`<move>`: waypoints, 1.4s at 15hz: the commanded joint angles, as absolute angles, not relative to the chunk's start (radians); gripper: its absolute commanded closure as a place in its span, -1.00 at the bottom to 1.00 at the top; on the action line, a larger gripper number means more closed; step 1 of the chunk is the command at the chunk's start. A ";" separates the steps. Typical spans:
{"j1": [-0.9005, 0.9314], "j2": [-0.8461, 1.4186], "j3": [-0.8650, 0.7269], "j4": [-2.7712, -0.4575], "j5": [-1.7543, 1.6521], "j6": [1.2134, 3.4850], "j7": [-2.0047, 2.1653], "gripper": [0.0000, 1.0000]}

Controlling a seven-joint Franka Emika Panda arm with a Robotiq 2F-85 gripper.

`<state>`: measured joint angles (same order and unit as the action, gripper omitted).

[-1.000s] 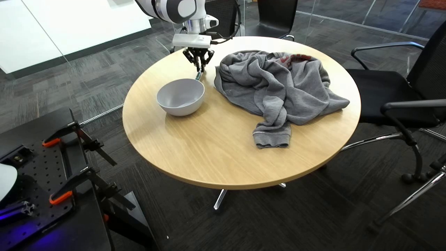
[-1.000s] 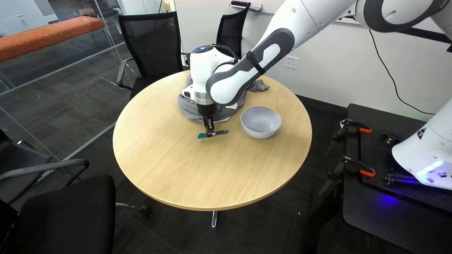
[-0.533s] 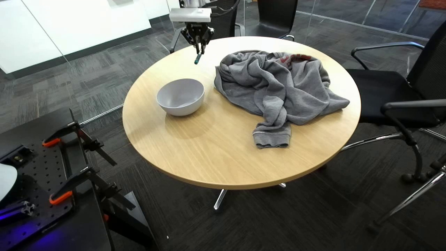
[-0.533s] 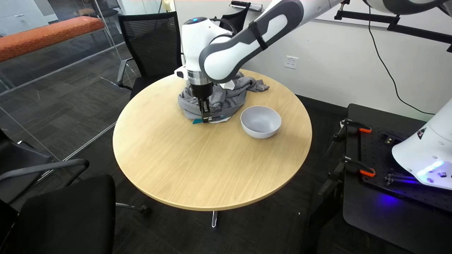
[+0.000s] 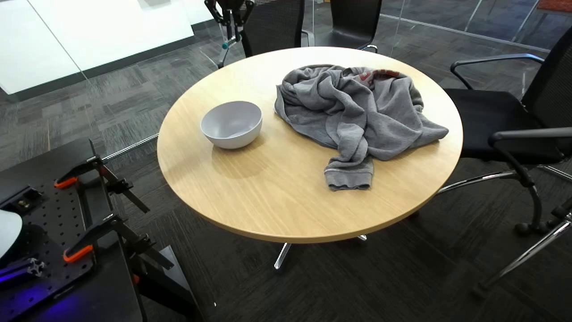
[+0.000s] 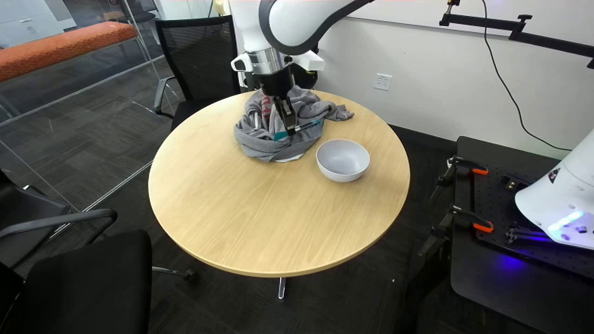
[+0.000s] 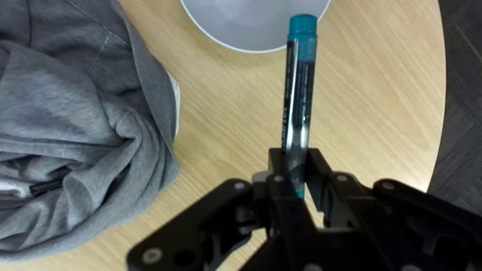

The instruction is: Remove the green marker from the table and put them in the bowl

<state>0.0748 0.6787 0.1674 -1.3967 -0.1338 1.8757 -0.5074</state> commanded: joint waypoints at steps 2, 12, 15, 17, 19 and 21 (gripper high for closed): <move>0.048 0.514 0.151 -1.614 -0.156 1.898 -0.554 0.91; -0.046 0.390 0.129 -1.964 -0.147 2.279 -0.738 0.91; -0.039 0.438 0.121 -1.925 -0.149 2.278 -0.731 0.63; -0.045 0.432 0.121 -1.946 -0.149 2.297 -0.743 0.63; -0.044 0.426 0.121 -1.949 -0.148 2.298 -0.744 0.63; -0.047 0.436 0.122 -1.944 -0.146 2.306 -0.749 0.91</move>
<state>-0.0528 0.4253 0.1303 -1.9502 -0.1535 2.2989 -0.7405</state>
